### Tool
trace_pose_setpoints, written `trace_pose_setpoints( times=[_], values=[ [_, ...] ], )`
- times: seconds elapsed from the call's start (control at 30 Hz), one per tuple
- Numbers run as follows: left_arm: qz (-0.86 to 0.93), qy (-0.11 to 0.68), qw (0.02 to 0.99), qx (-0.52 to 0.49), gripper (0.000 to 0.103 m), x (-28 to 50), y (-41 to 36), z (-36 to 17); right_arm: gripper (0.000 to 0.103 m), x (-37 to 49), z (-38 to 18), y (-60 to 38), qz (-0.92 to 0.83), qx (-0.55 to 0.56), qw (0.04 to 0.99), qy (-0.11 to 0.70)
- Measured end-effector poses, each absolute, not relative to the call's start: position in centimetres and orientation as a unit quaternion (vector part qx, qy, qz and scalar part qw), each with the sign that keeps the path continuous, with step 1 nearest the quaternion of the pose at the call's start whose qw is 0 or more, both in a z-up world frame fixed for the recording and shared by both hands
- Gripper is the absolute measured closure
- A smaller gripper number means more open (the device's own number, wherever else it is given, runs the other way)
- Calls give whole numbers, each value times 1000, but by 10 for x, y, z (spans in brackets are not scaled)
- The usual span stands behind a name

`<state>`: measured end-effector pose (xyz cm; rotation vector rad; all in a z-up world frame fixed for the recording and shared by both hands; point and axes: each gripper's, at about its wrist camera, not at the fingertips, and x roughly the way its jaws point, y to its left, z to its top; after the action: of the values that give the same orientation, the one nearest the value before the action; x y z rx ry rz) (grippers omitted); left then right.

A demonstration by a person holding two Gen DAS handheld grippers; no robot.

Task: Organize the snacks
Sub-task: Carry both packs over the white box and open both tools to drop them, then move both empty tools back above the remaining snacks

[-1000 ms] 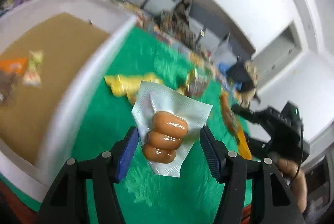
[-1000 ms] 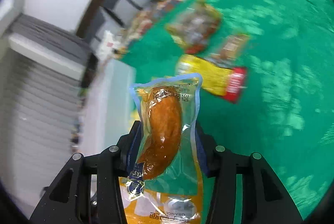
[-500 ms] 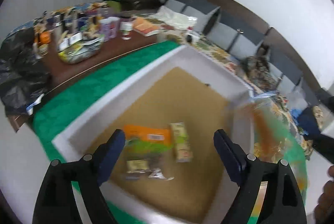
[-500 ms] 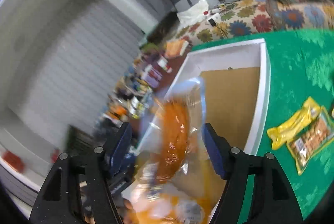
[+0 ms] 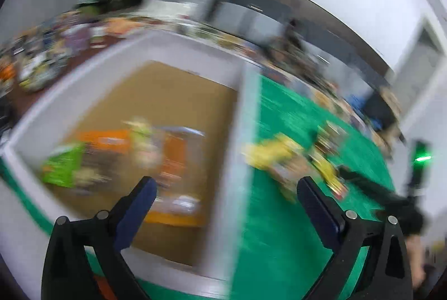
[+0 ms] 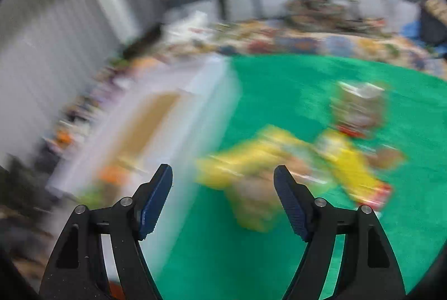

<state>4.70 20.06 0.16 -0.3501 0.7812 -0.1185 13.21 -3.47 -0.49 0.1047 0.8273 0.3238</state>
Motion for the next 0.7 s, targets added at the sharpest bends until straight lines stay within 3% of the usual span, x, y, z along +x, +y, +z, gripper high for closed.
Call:
trace_pose_setpoints(
  times=[0.27, 0.47, 0.7],
  values=[
    [-143, 476, 866, -55, 1, 72, 35, -82, 25, 77, -99, -210, -38, 5, 896, 441],
    [-91, 480, 872, 21, 1, 102, -4, -129, 25, 76, -117, -244, -53, 20, 896, 439],
    [-72, 455, 887, 25, 0, 113, 1, -130, 22, 76, -118, -241, -45, 20, 902, 429]
  ],
)
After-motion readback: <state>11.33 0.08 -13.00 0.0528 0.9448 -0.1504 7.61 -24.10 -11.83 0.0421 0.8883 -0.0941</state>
